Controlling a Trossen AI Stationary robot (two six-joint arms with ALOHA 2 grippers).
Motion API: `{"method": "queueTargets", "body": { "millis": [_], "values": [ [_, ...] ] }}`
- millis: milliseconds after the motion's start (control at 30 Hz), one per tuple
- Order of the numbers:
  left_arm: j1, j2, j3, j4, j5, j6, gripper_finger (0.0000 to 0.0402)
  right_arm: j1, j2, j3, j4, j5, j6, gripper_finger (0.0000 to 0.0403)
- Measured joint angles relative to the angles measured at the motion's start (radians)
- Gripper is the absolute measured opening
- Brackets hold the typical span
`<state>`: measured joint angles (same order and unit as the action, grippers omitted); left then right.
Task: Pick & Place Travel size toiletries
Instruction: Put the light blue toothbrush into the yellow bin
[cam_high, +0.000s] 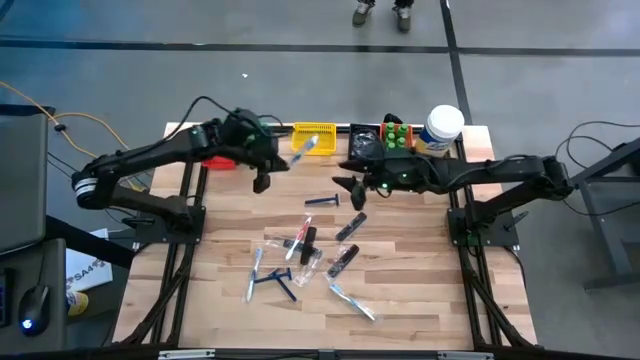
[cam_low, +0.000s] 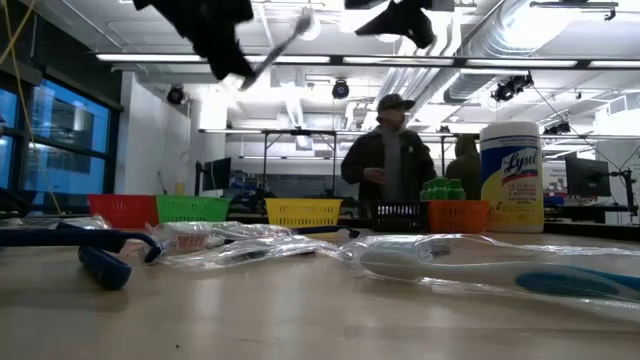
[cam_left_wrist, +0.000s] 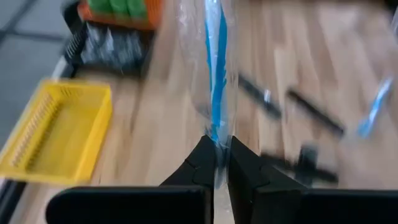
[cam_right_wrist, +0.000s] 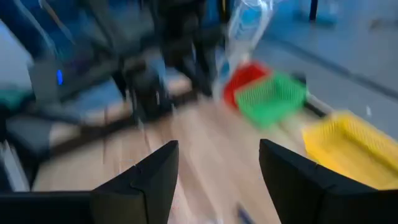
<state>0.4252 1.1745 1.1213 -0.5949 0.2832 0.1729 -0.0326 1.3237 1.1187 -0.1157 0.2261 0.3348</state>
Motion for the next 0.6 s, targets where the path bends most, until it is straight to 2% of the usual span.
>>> {"method": "queueTargets", "body": {
  "millis": [133,233,300,400,600],
  "values": [
    [-0.013,-0.040,0.000,0.120,0.017,-0.051,0.0010,-0.013,0.044,-0.019,0.158,0.072,-0.023,0.0213],
    [-0.043,-0.049,0.000,0.193,0.021,-0.071,0.0010,-0.033,0.089,-0.017,0.293,0.086,-0.026,0.0213],
    [-0.068,-0.049,0.000,0.220,0.021,-0.072,0.0010,-0.048,0.113,-0.017,0.381,0.060,-0.026,0.0213],
    [-0.100,-0.046,0.000,0.251,0.003,-0.072,0.0010,-0.072,0.138,-0.017,0.480,-0.039,-0.024,0.0213],
    [-0.133,-0.045,0.000,0.249,-0.038,-0.076,0.0010,-0.082,0.139,-0.017,0.539,-0.143,-0.025,0.0213]
  ]
}}
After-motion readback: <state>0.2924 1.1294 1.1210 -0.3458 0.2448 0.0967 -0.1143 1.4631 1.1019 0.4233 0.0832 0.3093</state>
